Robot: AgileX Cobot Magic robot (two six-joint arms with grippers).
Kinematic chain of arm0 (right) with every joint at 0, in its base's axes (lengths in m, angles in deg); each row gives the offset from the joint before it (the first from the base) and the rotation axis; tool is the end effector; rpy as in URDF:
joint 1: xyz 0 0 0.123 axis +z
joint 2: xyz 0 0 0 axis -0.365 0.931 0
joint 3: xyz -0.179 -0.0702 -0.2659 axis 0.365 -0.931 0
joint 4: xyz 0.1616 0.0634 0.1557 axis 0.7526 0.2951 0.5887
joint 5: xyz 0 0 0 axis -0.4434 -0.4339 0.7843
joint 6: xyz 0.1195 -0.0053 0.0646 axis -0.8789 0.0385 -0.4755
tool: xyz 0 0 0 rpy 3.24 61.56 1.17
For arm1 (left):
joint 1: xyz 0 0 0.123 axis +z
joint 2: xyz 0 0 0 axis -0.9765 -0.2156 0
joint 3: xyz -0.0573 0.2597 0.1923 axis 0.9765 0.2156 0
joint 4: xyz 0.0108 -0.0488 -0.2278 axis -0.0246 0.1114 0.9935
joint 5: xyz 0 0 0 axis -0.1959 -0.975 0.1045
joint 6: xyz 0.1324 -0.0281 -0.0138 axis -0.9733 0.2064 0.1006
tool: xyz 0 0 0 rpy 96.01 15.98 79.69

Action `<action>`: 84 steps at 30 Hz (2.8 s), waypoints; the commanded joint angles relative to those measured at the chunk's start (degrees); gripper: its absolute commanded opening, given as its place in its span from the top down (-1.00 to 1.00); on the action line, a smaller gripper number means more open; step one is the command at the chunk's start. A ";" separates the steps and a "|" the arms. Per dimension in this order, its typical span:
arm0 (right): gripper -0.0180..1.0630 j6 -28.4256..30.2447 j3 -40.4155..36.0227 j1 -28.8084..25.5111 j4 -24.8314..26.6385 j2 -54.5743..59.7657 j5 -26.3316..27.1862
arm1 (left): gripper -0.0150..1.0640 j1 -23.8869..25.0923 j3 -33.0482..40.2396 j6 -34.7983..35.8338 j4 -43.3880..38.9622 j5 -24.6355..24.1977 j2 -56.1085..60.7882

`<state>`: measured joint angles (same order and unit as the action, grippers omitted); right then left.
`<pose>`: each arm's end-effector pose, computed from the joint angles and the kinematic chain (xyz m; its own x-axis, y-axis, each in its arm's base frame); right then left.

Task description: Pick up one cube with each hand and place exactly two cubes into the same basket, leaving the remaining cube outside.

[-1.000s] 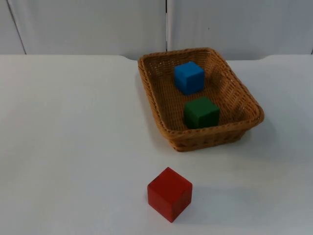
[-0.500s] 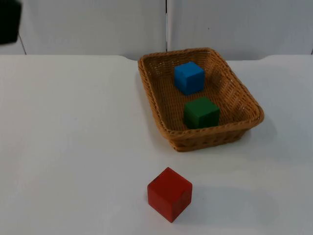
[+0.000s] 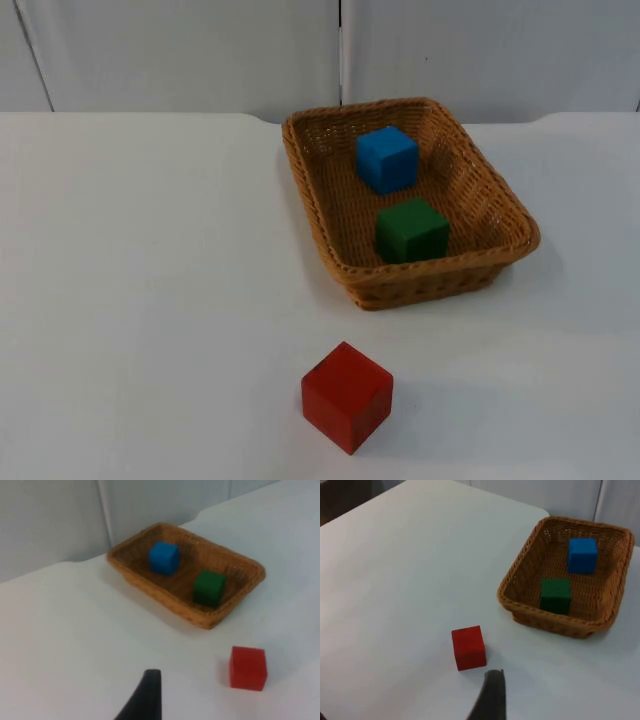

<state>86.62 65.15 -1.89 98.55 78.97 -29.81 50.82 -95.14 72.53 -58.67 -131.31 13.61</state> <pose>0.0086 0.0464 0.3119 -0.3508 -0.2523 -0.9018 -0.6200 0.7843 0.0218 0.0110 -0.0210 0.3123 -0.3430 0.2208 -0.9130 0.5457 0.8380 -0.0024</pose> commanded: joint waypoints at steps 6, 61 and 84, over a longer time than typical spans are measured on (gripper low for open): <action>-0.36 -8.55 -0.13 0.21 -7.06 -8.85 -4.50 | -0.75 0.07 0.23 6.02 -4.29 -7.38 8.19; -0.36 -17.33 -5.78 0.21 -18.39 -18.08 -10.55 | -0.75 0.07 7.52 8.19 -8.60 -11.93 15.49; -0.99 -18.97 -5.78 0.21 -19.59 -18.08 -10.55 | -0.98 0.07 7.52 7.44 -8.05 -11.93 15.49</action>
<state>67.76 59.28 -1.89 79.22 61.07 -40.46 50.82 -87.92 79.97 -67.40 -143.22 28.87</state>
